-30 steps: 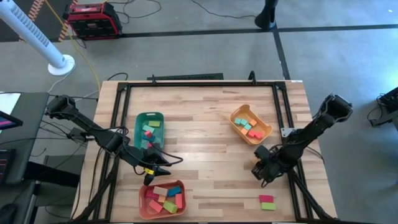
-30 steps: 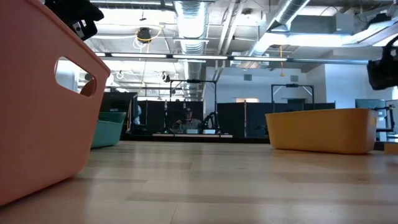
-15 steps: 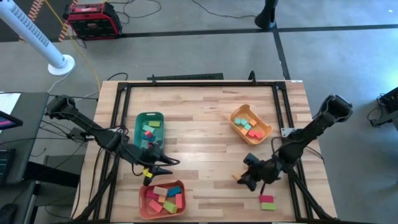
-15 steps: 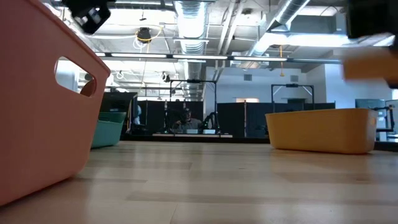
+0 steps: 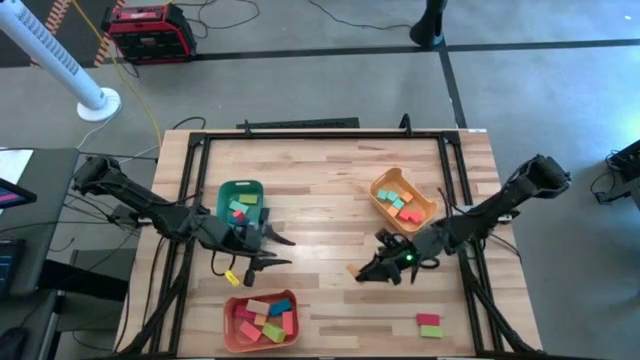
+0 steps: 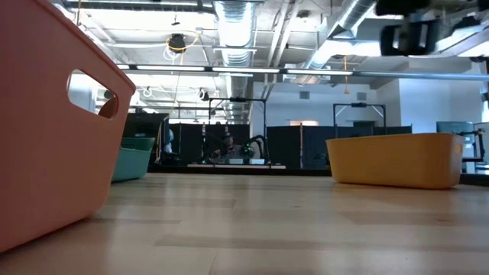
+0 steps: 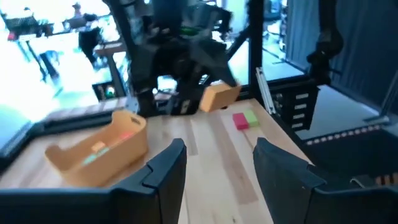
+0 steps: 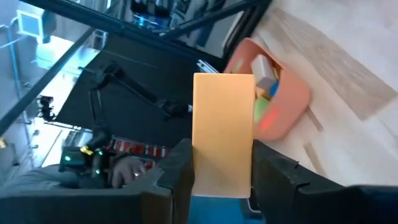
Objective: Sort blocks by size
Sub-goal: Put the thin yellow rectangular block into the green bin
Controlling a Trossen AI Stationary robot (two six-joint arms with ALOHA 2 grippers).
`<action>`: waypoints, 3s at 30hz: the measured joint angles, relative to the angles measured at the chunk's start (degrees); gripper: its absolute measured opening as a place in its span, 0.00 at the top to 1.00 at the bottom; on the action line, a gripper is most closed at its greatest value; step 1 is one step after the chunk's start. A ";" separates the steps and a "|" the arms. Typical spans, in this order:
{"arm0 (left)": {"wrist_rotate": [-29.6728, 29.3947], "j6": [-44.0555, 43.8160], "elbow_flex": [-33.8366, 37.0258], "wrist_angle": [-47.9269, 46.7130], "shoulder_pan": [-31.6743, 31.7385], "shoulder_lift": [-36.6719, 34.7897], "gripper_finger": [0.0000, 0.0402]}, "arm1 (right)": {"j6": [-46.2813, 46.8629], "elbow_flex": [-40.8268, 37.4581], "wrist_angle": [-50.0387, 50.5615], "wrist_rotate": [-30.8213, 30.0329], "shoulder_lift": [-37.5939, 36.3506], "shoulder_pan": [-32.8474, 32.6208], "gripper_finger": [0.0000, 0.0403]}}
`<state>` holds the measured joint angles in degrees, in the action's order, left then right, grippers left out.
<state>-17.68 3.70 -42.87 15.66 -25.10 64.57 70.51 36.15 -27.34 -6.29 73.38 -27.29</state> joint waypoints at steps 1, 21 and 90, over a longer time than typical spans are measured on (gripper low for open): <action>0.94 1.39 -0.74 0.06 0.23 0.84 0.55 | -0.22 0.50 0.06 1.05 0.01 0.88 0.60; 17.65 6.61 -17.21 -7.33 2.95 17.02 0.44 | -4.16 19.44 -1.97 27.85 18.33 10.35 0.60; 1.72 -25.67 -10.88 -71.70 20.02 4.73 0.86 | -18.09 23.20 42.87 31.22 21.40 -5.59 0.37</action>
<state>-15.96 -21.98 -53.75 -56.04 -5.09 69.30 52.42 59.35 15.52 24.93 94.78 -32.88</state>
